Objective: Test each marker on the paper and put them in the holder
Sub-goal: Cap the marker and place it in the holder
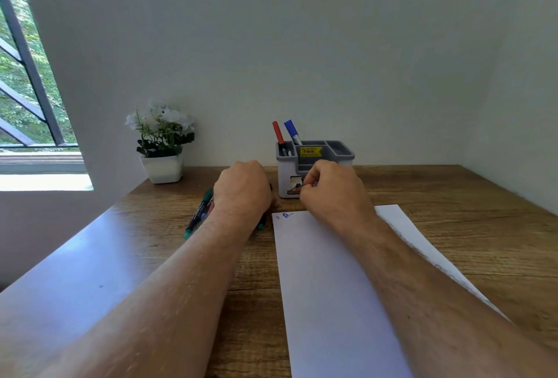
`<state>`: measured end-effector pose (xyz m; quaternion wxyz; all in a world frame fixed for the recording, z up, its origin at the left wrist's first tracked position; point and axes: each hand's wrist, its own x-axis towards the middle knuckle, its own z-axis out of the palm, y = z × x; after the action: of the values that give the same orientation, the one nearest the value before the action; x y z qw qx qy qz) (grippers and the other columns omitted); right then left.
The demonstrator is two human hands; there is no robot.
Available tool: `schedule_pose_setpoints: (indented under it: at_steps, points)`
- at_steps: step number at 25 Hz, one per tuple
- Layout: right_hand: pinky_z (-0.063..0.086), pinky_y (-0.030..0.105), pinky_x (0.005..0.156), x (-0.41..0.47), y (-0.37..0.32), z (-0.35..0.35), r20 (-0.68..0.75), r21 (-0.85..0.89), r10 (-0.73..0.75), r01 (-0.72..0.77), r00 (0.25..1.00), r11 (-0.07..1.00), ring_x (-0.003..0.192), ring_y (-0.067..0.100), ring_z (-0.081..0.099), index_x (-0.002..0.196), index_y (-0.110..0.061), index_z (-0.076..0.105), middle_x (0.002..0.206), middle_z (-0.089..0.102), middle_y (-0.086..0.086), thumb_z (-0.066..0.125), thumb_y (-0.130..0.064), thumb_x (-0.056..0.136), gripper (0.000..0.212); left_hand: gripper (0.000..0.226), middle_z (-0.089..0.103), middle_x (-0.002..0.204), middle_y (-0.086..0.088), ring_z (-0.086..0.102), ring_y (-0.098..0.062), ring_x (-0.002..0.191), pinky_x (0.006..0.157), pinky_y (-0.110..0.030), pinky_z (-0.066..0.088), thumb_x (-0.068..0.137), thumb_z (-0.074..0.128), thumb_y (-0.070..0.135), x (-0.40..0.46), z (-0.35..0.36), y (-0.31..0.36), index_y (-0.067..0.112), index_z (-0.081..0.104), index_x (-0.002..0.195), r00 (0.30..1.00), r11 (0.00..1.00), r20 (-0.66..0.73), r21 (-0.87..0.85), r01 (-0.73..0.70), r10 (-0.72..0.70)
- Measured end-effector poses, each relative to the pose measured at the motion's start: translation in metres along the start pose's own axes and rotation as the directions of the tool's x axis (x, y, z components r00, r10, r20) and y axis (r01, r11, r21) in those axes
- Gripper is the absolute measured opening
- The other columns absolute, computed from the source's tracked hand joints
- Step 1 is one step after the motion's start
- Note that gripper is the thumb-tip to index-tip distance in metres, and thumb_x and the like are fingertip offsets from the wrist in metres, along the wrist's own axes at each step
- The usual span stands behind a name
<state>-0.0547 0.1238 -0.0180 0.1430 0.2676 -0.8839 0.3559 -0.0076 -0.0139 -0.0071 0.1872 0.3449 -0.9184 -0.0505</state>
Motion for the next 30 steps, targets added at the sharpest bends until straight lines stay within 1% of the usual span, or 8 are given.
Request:
schedule_pose_setpoints:
  at_steps: [3, 5, 9, 13, 16, 19, 23, 30]
  points:
    - [0.057, 0.035, 0.081, 0.000, -0.001, 0.002, -0.013, 0.004, -0.012, 0.012, 1.000, 1.000, 0.085, 0.014, 0.060, 0.096, -0.025, 0.060, 0.091, 0.062, -0.002, 0.065, -0.023, 0.087, 0.010, 0.030, 0.046, 0.065, -0.004, 0.058, -0.023, 0.069, 0.061, -0.034, 0.051, 0.081, 0.074, 0.036, -0.002, -0.003, 0.001, 0.015, 0.053, 0.079, 1.000, 0.998, 0.018, -0.053, 0.025, -0.024]
    - [0.056, 0.032, 0.077, -0.001, -0.001, 0.002, -0.019, 0.008, -0.018, 0.019, 1.000, 1.000, 0.082, 0.013, 0.060, 0.092, -0.026, 0.059, 0.086, 0.060, -0.005, 0.065, -0.022, 0.086, 0.009, 0.037, 0.050, 0.065, -0.004, 0.060, -0.022, 0.067, 0.058, -0.032, 0.050, 0.079, 0.075, 0.036, -0.003, -0.008, 0.000, 0.018, 0.045, 0.068, 0.999, 0.990, -0.023, -0.135, 0.029, -0.032]
    - [0.057, 0.028, 0.072, -0.002, -0.001, 0.002, -0.077, 0.056, -0.109, 0.113, 0.991, 0.992, 0.082, 0.010, 0.062, 0.094, -0.026, 0.061, 0.088, 0.063, -0.007, 0.062, -0.021, 0.089, 0.008, 0.037, 0.056, 0.059, -0.002, 0.055, -0.016, 0.053, 0.044, -0.022, 0.035, 0.077, 0.074, 0.038, -0.009, -0.026, 0.002, 0.016, 0.049, 0.060, 0.985, 0.947, -0.171, -0.320, -0.022, -0.035]
    - [0.056, 0.020, 0.076, -0.004, -0.008, -0.004, -0.298, 0.206, -0.258, 0.326, 0.919, 0.923, 0.088, 0.006, 0.065, 0.113, -0.016, 0.067, 0.101, 0.070, -0.003, 0.050, -0.018, 0.096, 0.023, 0.030, 0.062, 0.054, 0.005, 0.058, -0.010, 0.049, 0.045, -0.022, 0.039, 0.080, 0.067, 0.040, -0.024, -0.040, 0.014, 0.017, 0.064, 0.061, 0.958, 0.838, -0.287, -0.516, -0.175, 0.024]
    - [0.050, 0.007, 0.072, -0.004, -0.014, -0.009, -0.334, 0.432, -0.163, 0.304, 0.928, 0.849, 0.084, -0.004, 0.063, 0.120, -0.014, 0.066, 0.097, 0.067, -0.013, 0.042, -0.027, 0.103, 0.032, 0.024, 0.067, 0.061, 0.009, 0.063, -0.004, 0.056, 0.050, -0.022, 0.051, 0.084, 0.066, 0.041, -0.033, -0.041, 0.024, 0.022, 0.070, 0.071, 0.937, 0.735, -0.340, -0.615, -0.286, 0.080]
    - [0.058, 0.024, 0.079, -0.003, -0.015, -0.013, -0.177, 0.680, -0.036, 0.149, 0.984, 0.717, 0.090, 0.002, 0.067, 0.114, -0.018, 0.069, 0.096, 0.071, -0.009, 0.041, -0.035, 0.103, 0.035, 0.015, 0.070, 0.070, 0.012, 0.066, -0.001, 0.061, 0.061, -0.019, 0.057, 0.089, 0.065, 0.033, -0.039, -0.035, 0.031, 0.022, 0.075, 0.090, 0.899, 0.668, -0.387, -0.616, -0.418, 0.206]
    - [0.060, 0.041, 0.083, -0.003, -0.017, -0.017, -0.115, 0.780, 0.019, 0.079, 0.993, 0.621, 0.094, 0.012, 0.070, 0.107, -0.016, 0.073, 0.098, 0.075, -0.001, 0.048, -0.038, 0.101, 0.033, 0.018, 0.074, 0.078, 0.011, 0.069, 0.000, 0.065, 0.066, -0.023, 0.060, 0.091, 0.065, 0.027, -0.039, -0.031, 0.028, 0.022, 0.077, 0.104, 0.866, 0.566, -0.438, -0.661, -0.492, 0.242]
    - [0.060, 0.043, 0.080, -0.009, -0.026, -0.015, -0.175, 0.743, 0.062, 0.091, 0.983, 0.663, 0.089, 0.015, 0.070, 0.099, -0.015, 0.071, 0.091, 0.073, -0.001, 0.050, -0.037, 0.100, 0.030, 0.014, 0.075, 0.074, 0.006, 0.070, -0.005, 0.060, 0.059, -0.024, 0.060, 0.091, 0.066, 0.021, -0.040, -0.030, 0.021, 0.017, 0.079, 0.094, 0.881, 0.479, -0.409, -0.739, -0.474, 0.240]
